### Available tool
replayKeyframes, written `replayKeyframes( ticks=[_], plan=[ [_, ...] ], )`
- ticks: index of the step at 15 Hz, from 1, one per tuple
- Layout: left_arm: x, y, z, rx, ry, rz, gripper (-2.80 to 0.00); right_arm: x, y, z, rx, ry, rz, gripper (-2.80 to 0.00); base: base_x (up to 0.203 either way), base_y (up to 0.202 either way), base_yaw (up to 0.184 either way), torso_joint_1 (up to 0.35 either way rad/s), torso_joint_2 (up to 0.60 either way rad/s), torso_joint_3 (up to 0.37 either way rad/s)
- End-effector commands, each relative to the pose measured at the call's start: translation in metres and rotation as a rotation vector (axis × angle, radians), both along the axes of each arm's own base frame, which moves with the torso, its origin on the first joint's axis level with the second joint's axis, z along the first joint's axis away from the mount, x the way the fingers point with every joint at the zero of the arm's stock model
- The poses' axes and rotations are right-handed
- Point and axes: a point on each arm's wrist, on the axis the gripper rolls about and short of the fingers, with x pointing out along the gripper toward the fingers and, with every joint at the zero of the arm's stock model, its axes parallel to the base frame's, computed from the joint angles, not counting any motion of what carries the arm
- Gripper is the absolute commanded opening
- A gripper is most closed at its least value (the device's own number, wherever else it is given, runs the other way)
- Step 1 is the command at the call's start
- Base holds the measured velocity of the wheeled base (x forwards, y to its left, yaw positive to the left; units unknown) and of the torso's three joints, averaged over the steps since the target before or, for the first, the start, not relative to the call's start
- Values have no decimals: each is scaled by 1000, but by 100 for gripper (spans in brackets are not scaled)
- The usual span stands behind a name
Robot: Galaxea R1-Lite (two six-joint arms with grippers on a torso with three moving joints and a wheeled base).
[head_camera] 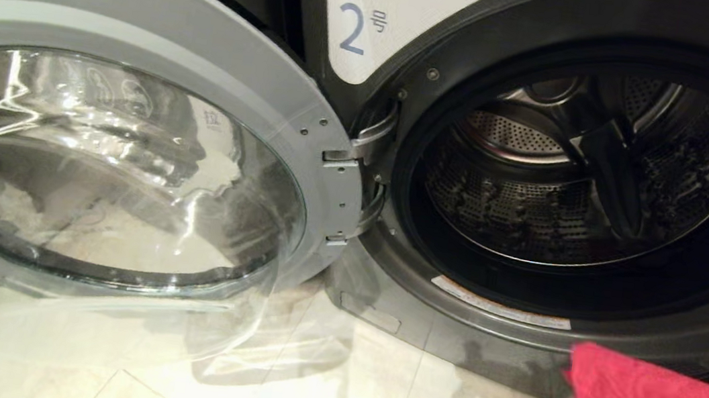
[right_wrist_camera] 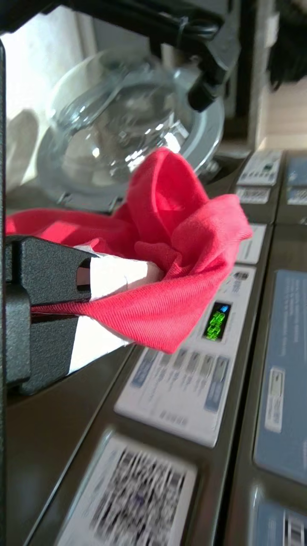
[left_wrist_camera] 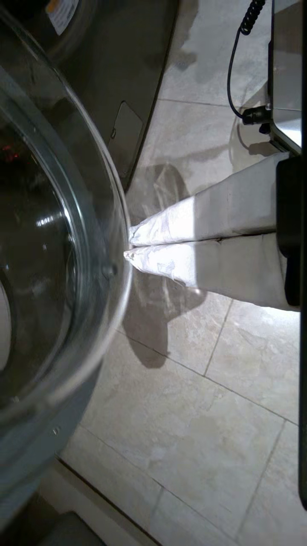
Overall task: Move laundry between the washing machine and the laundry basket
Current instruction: Pick a cloth and place it into the basket
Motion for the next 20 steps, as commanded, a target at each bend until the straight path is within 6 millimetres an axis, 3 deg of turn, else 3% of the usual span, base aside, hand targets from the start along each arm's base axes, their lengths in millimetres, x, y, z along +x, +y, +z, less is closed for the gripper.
replayKeyframes(
  ticks=[1, 13, 17, 20],
  plan=[
    [0, 0, 0, -1, -1, 0, -280, 5, 5, -3, -30, 6, -11, -280, 6, 4, -128, 5, 2, 0],
    [0, 0, 0, 0, -2, 1, -280, 16, 15, -12, -66, 56, -27, -280, -1, 8, -164, 2, 3, 3],
    [0, 0, 0, 0, -2, 1, -280, 33, 21, -6, 48, 235, -315, -280, 0, 0, 0, 0, 0, 0],
    [0, 0, 0, 0, -2, 1, -280, 66, 43, 5, 119, 429, -533, -280, 0, 0, 0, 0, 0, 0]
  ],
)
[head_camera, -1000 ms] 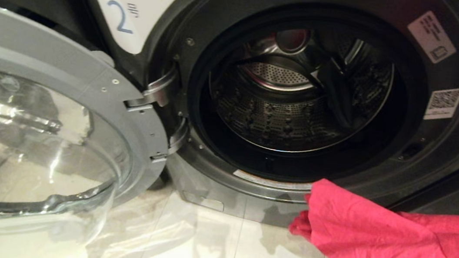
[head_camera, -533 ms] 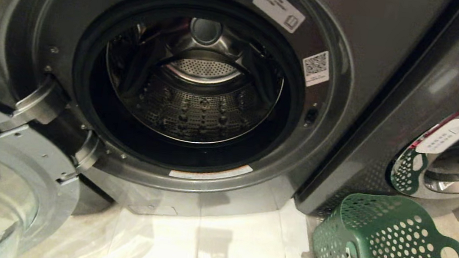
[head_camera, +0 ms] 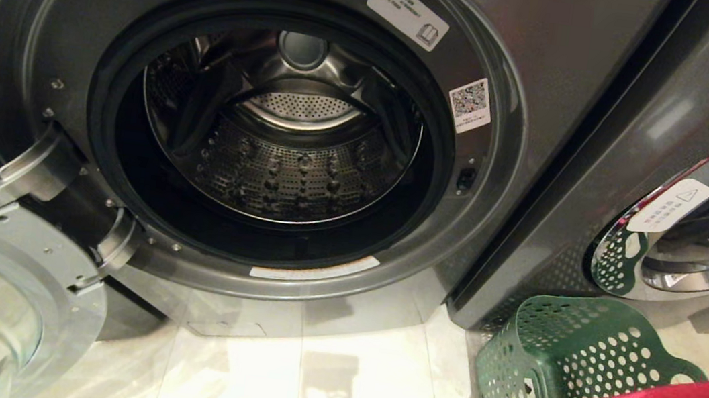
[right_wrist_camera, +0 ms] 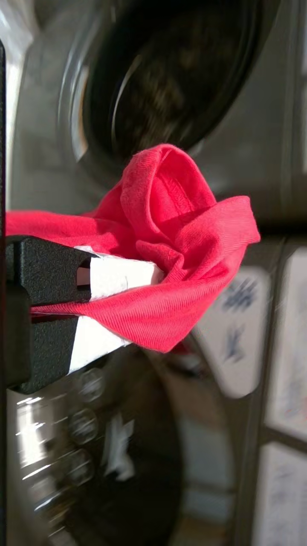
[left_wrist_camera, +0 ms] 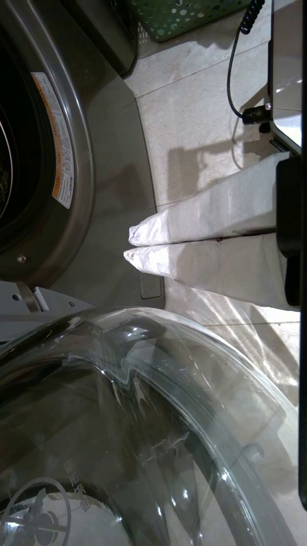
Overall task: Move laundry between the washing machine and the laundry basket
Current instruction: Pick a cloth and place it into the basket
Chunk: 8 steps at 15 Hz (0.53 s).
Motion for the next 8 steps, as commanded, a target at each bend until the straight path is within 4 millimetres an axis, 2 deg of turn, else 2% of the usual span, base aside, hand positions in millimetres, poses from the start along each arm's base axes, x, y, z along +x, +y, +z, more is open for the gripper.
replayKeyframes(
  ticks=[1, 5, 8],
  plan=[
    [0, 0, 0, 0, -2, 1, -280, 31, 24, 11, -3, 134, -150, -280, 0, 0, 0, 0, 0, 0],
    [0, 0, 0, 0, -1, 1, -280, 49, 38, 32, 21, 181, -253, -280, 0, 0, 0, 0, 0, 0],
    [0, 0, 0, 0, -2, 1, -280, 56, 43, 29, 32, 228, -380, -280, 0, 0, 0, 0, 0, 0]
  ],
)
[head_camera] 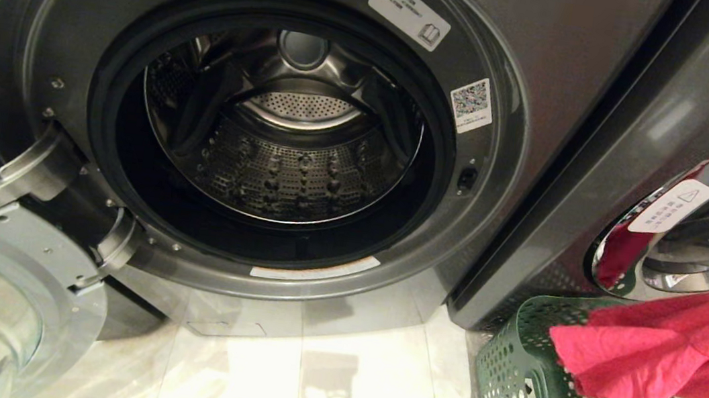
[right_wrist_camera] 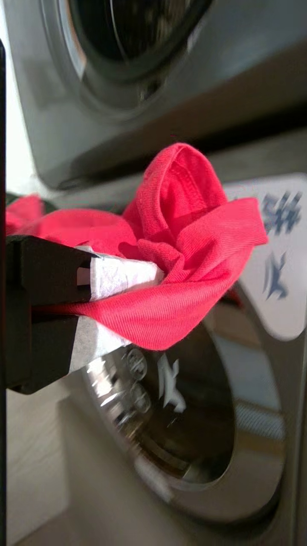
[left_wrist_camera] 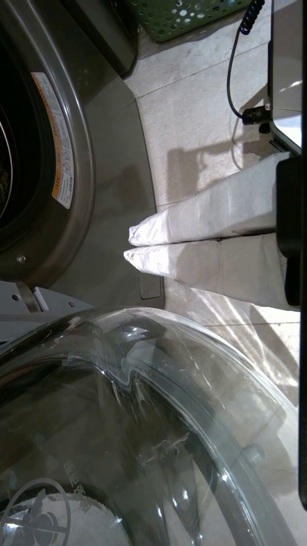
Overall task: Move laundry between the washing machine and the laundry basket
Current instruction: Pick a cloth and place it into the basket
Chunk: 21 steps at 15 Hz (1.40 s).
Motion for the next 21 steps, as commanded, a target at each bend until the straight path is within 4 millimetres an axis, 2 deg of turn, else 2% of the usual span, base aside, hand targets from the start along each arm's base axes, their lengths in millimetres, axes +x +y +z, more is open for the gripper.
replayKeyframes(
  ticks=[1, 4, 7, 12, 14, 21],
  plan=[
    [0, 0, 0, 0, -1, 1, -280, 13, 9, -6, -3, 63, -94, -280, 0, 0, 0, 0, 0, 0],
    [0, 0, 0, 0, -1, -1, -280, 18, 12, -24, 38, 138, -171, -280, 0, 0, 0, 0, 0, 0],
    [0, 0, 0, 0, 0, 1, -280, 25, 17, -55, 100, 242, -202, -280, 0, 0, 0, 0, 0, 0],
    [0, 0, 0, 0, -1, 1, -280, 32, 22, -135, 177, 510, -350, -280, 0, 0, 0, 0, 0, 0],
    [0, 0, 0, 0, -1, 1, -280, 32, 22, -158, 170, 597, -383, -280, 0, 0, 0, 0, 0, 0],
    [0, 0, 0, 0, 0, 0, -280, 43, 28, -188, 237, 781, -449, -280, 0, 0, 0, 0, 0, 0]
  ],
)
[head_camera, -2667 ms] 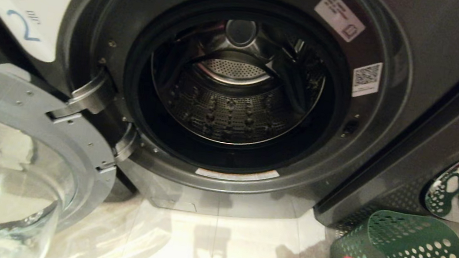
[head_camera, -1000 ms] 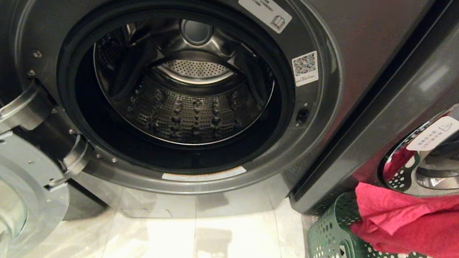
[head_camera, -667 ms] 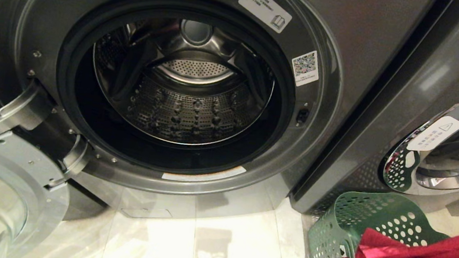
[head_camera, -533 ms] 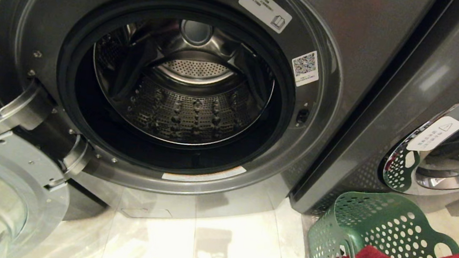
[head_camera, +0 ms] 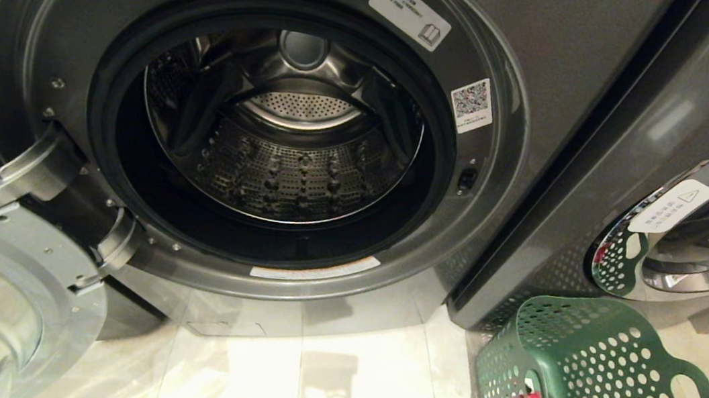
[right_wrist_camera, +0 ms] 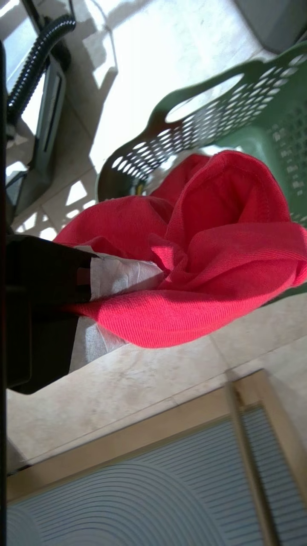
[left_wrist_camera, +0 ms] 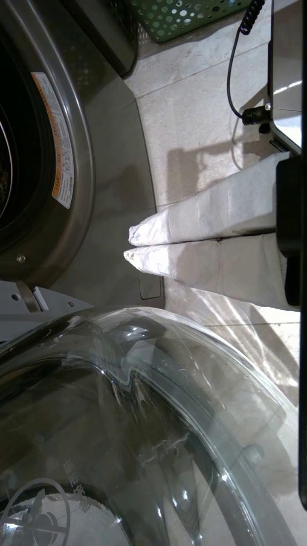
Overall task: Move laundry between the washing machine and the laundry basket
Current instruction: Pick a cloth and place it into the basket
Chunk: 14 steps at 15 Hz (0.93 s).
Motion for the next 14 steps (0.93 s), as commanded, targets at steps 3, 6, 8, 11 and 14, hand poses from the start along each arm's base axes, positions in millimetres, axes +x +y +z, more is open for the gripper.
replayKeyframes(
  ticks=[3, 6, 8, 11, 14],
  plan=[
    [0, 0, 0, 0, -1, 1, -280, 8, 5, -10, 34, 86, -3, -280, 0, 0, 0, 0, 0, 0],
    [0, 0, 0, 0, -1, 1, -280, 26, 16, -8, 96, 79, -37, -280, 0, 0, 0, 0, 0, 0],
    [0, 0, 0, 0, 0, 0, -280, 45, 26, -3, 105, 60, -49, -280, 0, 0, 0, 0, 0, 0],
    [0, 0, 0, 0, -1, -1, -280, 82, 35, -3, 93, 121, -134, -280, 0, 0, 0, 0, 0, 0],
    [0, 0, 0, 0, -1, 0, -280, 130, 30, -13, 152, 198, -232, -280, 0, 0, 0, 0, 0, 0]
  ],
)
